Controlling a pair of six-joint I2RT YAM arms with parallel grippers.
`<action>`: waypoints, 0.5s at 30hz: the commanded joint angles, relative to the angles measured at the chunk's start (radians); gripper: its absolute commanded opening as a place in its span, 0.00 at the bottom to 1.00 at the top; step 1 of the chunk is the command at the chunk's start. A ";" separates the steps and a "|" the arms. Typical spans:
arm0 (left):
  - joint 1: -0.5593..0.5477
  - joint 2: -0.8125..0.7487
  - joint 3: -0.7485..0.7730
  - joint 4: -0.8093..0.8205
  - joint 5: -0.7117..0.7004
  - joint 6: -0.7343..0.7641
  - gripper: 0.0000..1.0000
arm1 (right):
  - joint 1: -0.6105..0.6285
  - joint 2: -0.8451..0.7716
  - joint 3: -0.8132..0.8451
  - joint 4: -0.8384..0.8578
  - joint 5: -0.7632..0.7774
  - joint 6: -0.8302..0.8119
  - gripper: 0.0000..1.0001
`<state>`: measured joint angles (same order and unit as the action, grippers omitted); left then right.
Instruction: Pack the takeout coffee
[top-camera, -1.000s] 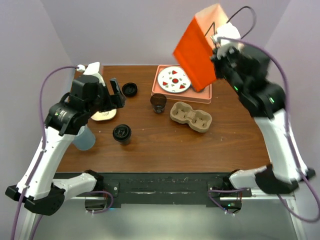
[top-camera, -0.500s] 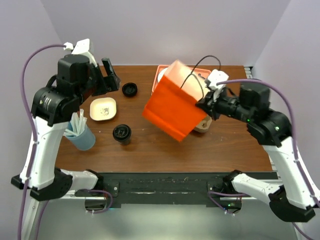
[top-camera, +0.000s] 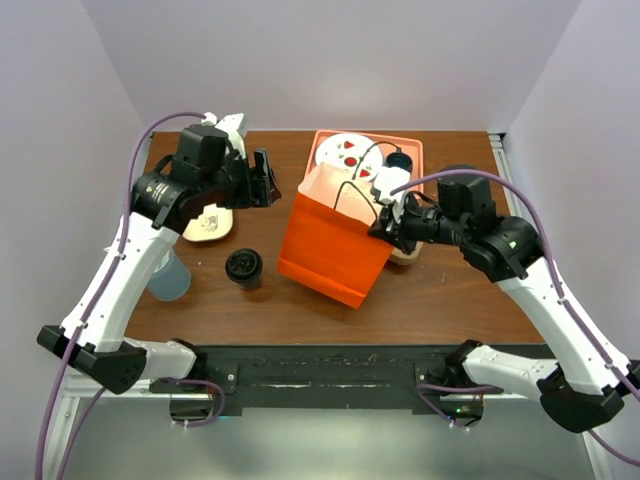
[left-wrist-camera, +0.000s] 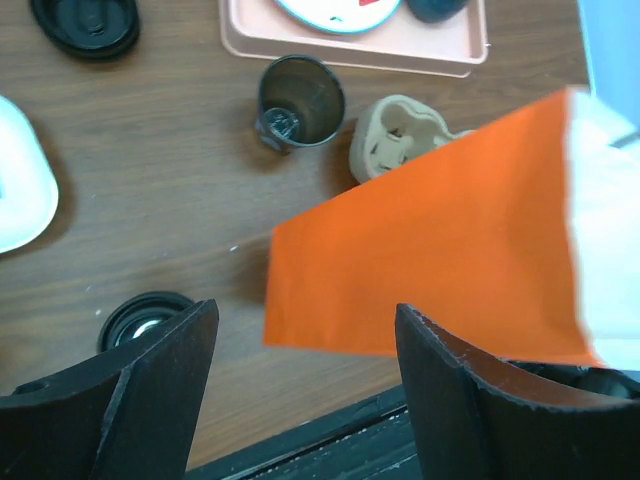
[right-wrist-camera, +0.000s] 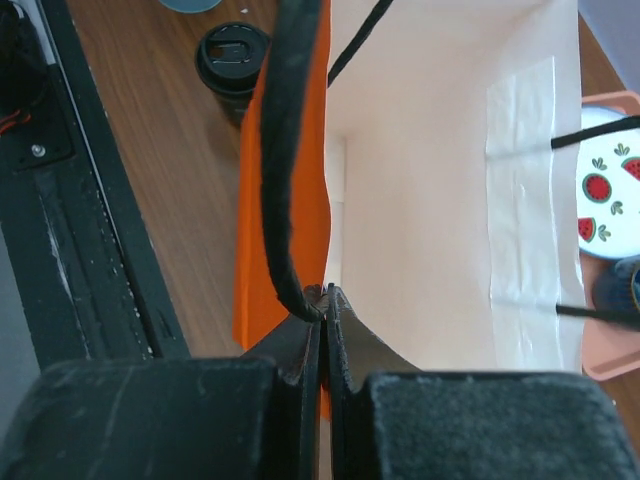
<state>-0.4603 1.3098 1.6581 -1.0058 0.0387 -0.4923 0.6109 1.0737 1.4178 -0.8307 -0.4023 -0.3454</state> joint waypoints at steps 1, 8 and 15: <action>0.000 -0.038 0.018 0.190 0.061 0.034 0.77 | 0.033 0.023 0.001 0.065 0.023 -0.099 0.00; 0.000 -0.030 -0.007 0.226 0.104 0.044 0.78 | 0.160 0.074 -0.016 0.071 0.112 -0.153 0.01; 0.000 -0.035 -0.093 0.167 0.115 0.052 0.72 | 0.257 0.051 -0.091 0.101 0.223 -0.133 0.12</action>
<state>-0.4603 1.2919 1.5974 -0.8265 0.1314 -0.4728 0.8402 1.1572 1.3571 -0.7818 -0.2535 -0.4732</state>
